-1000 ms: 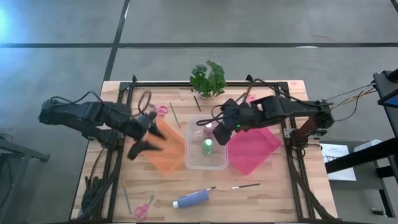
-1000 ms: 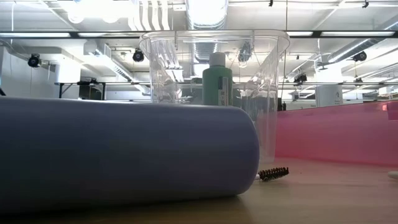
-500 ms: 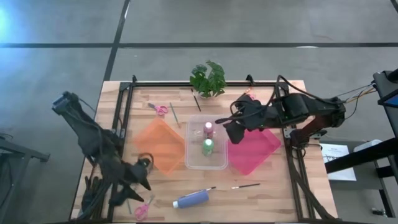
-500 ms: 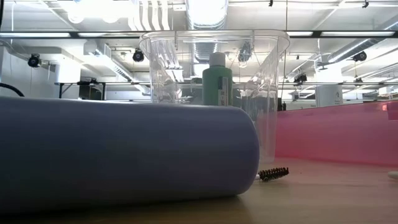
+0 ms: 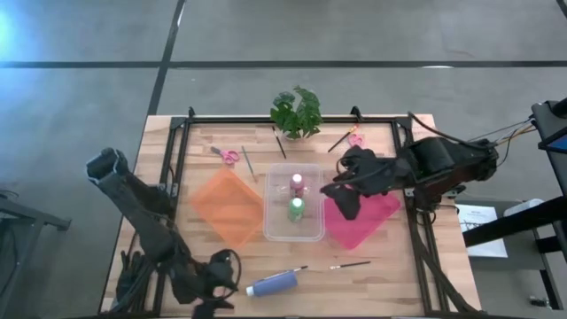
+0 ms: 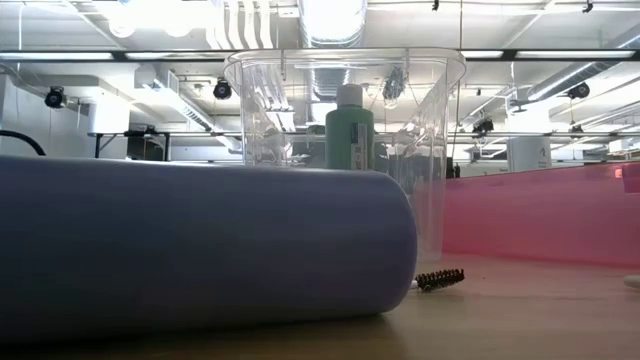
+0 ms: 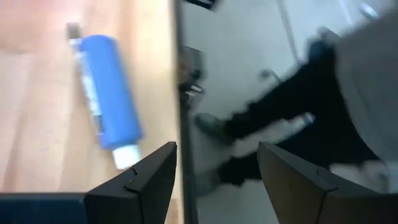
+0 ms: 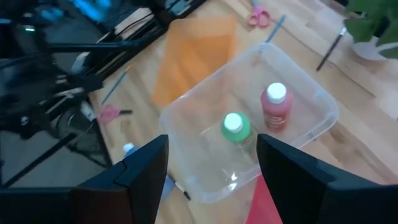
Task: Pick & Place Paint Supplies
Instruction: Move the blue paint bottle to the bottom left of the table
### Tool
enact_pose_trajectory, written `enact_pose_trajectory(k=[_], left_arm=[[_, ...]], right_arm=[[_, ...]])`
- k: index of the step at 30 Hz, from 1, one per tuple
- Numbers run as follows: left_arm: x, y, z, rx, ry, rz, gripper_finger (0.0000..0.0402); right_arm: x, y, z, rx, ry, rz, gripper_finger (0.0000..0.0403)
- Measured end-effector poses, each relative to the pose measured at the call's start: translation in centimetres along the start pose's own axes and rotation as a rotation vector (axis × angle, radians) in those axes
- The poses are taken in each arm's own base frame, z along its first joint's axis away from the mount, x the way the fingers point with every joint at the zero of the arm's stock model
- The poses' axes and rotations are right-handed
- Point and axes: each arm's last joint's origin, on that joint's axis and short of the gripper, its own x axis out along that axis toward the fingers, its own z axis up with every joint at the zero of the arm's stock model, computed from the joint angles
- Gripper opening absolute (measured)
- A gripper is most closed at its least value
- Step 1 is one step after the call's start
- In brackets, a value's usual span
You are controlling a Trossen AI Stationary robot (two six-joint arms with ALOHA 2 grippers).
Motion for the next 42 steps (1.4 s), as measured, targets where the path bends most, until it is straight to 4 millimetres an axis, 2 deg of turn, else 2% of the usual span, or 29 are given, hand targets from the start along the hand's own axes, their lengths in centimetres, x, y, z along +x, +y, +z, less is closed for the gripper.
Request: enact_pose_trajectory(k=[8,14,22,26,29,42], left_arm=[[4.9,1.4,-1.1,-0.122,-0.028,0.158,0.0232],[8.2,2.9,-2.4,-0.125,0.015,0.247,0.0232],[9.0,3.6,-3.0,-0.168,0.041,0.293,0.0232],[9.8,3.9,-3.8,-0.171,0.117,0.284,0.0232],[10.3,4.2,-4.1,-0.171,0.141,0.291,0.0232],[10.5,5.0,-3.3,-0.105,0.180,0.277,0.0232]], right_arm=[[-3.1,-0.5,-0.6,-0.094,-0.019,0.087,0.0241],[-4.7,-0.7,-1.0,-0.165,-0.031,0.132,0.0241],[-6.8,-1.2,-1.6,-0.184,-0.043,0.190,0.0241],[-7.3,-1.4,-1.7,-0.191,-0.053,0.199,0.0241],[-7.5,-1.4,-1.8,-0.195,-0.065,0.195,0.0241],[-7.8,-1.6,-1.7,-0.200,-0.071,0.196,0.0241]])
